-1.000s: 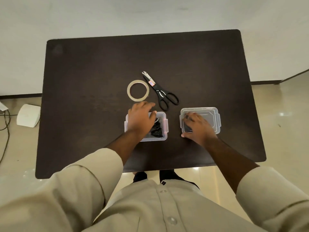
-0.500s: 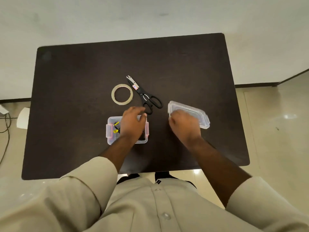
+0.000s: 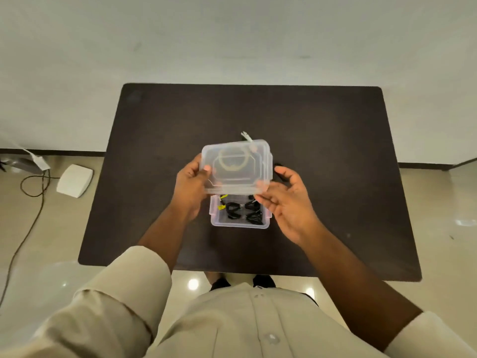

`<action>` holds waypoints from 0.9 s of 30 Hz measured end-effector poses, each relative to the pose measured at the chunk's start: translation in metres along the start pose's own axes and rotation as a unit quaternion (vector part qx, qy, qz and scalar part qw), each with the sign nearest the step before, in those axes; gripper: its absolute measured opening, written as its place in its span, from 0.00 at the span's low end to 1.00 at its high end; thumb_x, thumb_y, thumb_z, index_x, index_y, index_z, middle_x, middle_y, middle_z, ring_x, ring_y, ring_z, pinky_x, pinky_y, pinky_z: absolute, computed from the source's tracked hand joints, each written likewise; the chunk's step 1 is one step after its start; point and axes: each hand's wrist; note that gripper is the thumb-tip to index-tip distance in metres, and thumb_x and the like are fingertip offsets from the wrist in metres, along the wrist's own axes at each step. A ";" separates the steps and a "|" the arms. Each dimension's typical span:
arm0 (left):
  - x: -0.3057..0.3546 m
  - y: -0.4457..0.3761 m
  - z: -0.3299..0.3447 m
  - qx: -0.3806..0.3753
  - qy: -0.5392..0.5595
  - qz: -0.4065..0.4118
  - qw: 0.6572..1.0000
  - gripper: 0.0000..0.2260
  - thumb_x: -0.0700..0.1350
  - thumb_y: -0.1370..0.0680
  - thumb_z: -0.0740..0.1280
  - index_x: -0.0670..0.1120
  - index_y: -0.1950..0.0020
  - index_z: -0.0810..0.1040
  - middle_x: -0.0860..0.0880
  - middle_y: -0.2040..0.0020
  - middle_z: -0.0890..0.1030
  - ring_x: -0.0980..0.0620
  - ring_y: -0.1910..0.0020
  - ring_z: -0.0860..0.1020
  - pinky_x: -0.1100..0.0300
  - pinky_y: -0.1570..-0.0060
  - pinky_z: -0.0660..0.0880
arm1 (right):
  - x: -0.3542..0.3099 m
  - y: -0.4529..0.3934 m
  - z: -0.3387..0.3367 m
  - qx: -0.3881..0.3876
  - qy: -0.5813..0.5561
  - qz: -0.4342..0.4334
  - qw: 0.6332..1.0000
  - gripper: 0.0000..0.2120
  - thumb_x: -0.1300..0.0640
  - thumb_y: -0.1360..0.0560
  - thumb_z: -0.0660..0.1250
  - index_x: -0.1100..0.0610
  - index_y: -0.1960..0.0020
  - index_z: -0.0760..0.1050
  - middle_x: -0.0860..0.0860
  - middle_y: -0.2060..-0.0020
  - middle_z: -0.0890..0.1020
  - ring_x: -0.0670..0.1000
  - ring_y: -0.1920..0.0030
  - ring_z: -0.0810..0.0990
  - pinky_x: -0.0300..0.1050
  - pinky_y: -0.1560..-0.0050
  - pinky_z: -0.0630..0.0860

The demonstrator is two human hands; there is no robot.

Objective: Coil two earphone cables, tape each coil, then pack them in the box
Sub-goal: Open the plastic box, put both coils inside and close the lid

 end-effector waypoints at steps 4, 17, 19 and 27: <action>-0.019 0.008 -0.011 0.006 -0.077 0.005 0.997 0.13 0.35 0.20 0.63 0.48 0.42 0.81 0.52 0.52 0.85 0.53 0.53 0.83 0.60 0.57 0.80 | 0.028 -0.004 -0.016 0.135 0.178 0.033 0.974 0.04 0.58 0.23 0.67 0.57 0.50 0.79 0.53 0.61 0.84 0.50 0.62 0.80 0.45 0.60 0.81; -0.051 0.002 -0.014 0.023 -0.325 -0.046 0.944 0.11 0.43 0.26 0.73 0.44 0.44 0.83 0.47 0.51 0.85 0.49 0.55 0.83 0.51 0.50 0.81 | 0.058 -0.020 -0.035 0.237 0.441 0.007 0.865 0.06 0.57 0.27 0.73 0.58 0.60 0.79 0.56 0.63 0.84 0.56 0.64 0.84 0.52 0.62 0.84; -0.051 0.000 -0.014 0.021 -0.332 -0.045 0.942 0.11 0.43 0.26 0.73 0.45 0.44 0.84 0.47 0.52 0.86 0.50 0.56 0.83 0.52 0.51 0.81 | 0.058 -0.022 -0.037 0.245 0.439 0.013 0.864 0.06 0.57 0.28 0.74 0.58 0.60 0.79 0.56 0.64 0.84 0.55 0.66 0.84 0.51 0.64 0.84; -0.059 -0.003 -0.017 0.061 -0.319 -0.063 0.944 0.13 0.44 0.30 0.77 0.47 0.47 0.84 0.52 0.58 0.85 0.57 0.62 0.82 0.57 0.56 0.81 | 0.053 -0.032 -0.043 0.228 0.423 0.054 0.875 0.08 0.60 0.31 0.76 0.61 0.64 0.79 0.55 0.71 0.83 0.49 0.74 0.81 0.43 0.72 0.81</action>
Point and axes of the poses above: each hand's wrist, its own y-axis away from the middle knuckle, its own z-axis out of the palm, x = y × z
